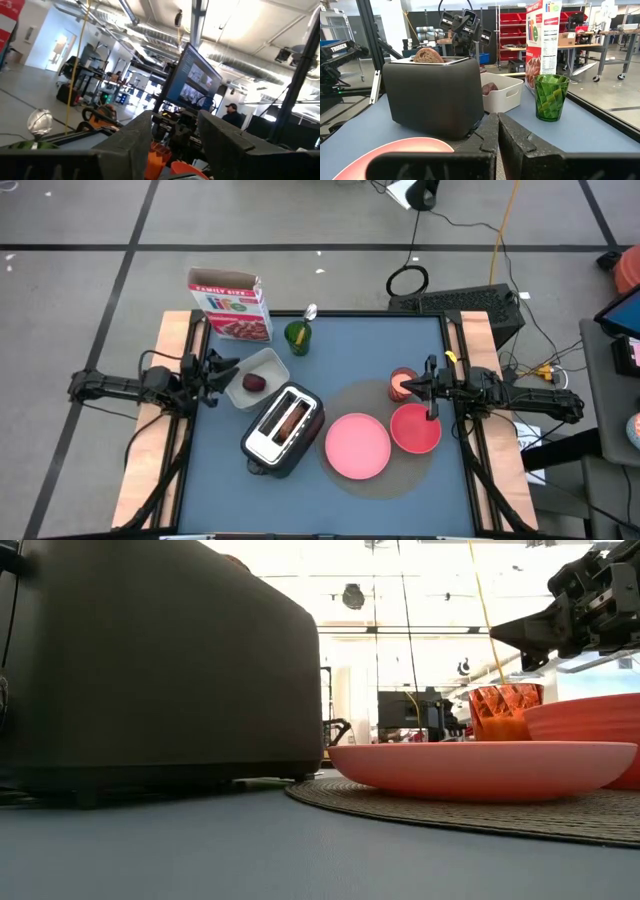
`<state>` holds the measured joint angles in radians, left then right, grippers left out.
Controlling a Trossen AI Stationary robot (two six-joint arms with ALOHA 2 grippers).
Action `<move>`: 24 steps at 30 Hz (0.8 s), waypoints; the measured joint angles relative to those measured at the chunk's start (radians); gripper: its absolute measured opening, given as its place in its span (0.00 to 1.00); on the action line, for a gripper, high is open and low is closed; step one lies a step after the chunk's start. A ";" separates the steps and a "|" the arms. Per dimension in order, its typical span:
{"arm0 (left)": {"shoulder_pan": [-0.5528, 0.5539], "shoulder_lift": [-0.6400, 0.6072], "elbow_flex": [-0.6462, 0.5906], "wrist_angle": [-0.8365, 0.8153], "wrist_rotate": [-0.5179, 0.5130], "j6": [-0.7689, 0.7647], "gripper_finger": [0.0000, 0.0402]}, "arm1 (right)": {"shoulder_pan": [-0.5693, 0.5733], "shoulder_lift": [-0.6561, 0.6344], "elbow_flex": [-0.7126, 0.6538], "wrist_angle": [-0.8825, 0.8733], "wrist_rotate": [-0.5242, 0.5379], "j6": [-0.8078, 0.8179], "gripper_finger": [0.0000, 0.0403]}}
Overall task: Arrange a breakfast setting
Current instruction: Pour the cereal from the cereal box into the red bowl
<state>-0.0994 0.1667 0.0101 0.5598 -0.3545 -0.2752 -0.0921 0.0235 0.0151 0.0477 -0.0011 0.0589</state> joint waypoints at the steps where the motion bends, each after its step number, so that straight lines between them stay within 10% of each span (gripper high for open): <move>1: 0.000 0.005 0.000 0.001 -0.007 0.000 0.47 | 0.000 0.000 0.000 0.000 0.000 0.000 0.02; 24: 0.000 0.257 0.122 0.211 -0.016 0.104 0.61 | 0.000 0.000 0.000 0.000 0.000 0.000 0.02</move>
<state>-0.0998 0.4233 0.1325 0.7707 -0.3706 -0.1715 -0.0921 0.0236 0.0153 0.0479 -0.0013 0.0589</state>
